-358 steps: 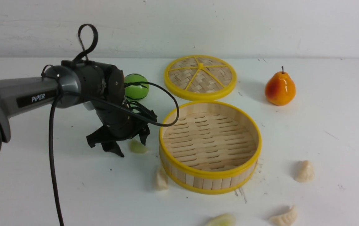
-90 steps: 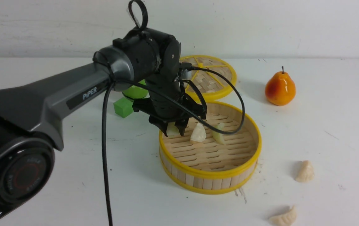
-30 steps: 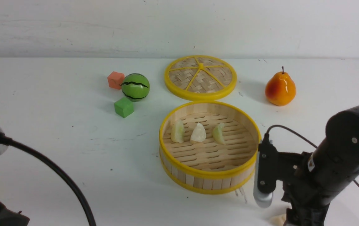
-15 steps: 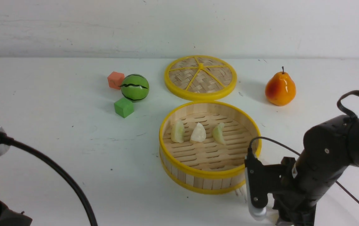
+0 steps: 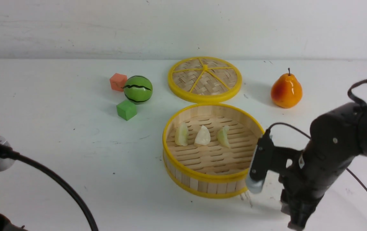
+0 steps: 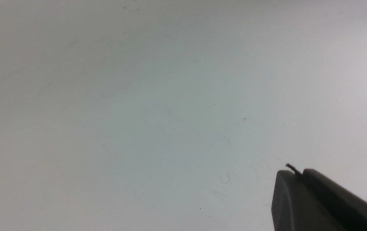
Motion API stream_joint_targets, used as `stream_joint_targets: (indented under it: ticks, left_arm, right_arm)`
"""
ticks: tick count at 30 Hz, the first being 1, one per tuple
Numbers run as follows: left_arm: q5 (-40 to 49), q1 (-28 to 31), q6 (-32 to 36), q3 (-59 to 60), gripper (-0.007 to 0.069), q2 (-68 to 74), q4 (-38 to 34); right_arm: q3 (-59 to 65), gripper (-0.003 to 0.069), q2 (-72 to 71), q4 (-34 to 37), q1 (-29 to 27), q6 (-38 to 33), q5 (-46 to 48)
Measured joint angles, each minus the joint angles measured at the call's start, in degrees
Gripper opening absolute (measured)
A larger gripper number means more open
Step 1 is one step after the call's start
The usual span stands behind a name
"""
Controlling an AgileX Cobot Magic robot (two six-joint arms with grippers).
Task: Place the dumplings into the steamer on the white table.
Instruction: 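Place the dumpling in the bamboo steamer basket with the right gripper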
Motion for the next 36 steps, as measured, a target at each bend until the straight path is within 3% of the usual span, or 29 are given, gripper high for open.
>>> stream_joint_targets:
  ticks: [8,20,32,36]
  left_arm:
    - [-1.3,0.0,0.0,0.0,0.0028,0.0,-0.7]
    - [-1.8,0.0,0.0,0.0,0.0037,0.0,-1.5]
    - [-1.7,0.0,0.0,0.0,0.0038,0.0,-1.3]
    - [-1.8,0.0,0.0,0.0,0.0039,0.0,-0.7]
  right_arm:
    - [-19.0,0.0141,-0.8,9.5,3.1,15.1,12.1]
    - [-40.5,0.0141,18.2,5.5,9.6,33.5,12.4]
    - [-42.6,0.0139,27.2,5.0,9.6,37.7,6.9]
    - [-42.7,0.0248,27.1,4.9,9.6,38.5,6.8]
